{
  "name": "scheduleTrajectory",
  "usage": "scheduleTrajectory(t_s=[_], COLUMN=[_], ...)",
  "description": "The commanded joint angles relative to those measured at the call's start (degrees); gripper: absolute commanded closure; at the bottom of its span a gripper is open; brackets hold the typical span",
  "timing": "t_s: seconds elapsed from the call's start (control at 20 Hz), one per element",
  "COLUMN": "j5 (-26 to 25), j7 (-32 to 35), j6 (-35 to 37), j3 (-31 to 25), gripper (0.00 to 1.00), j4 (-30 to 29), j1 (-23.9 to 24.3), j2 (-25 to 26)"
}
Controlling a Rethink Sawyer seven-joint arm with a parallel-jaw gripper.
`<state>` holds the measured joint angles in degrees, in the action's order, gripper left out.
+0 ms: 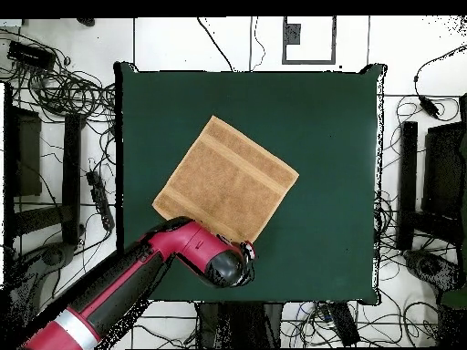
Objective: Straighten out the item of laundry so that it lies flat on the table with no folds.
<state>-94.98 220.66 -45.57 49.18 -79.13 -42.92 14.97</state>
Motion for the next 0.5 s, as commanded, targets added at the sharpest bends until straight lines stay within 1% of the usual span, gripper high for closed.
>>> scheduleTrajectory(t_s=[0.05,0.25,0.5], j5=[3.4,3.6,1.8], j7=[9.2,8.3,11.7], j6=[0.2,0.7,-0.9], j3=[-12.8,-13.6,-13.3], gripper=[1.00,1.00,1.00], j4=[1.0,1.6,1.7], j1=[0.1,0.4,-1.1], j2=[1.4,1.8,2.8])
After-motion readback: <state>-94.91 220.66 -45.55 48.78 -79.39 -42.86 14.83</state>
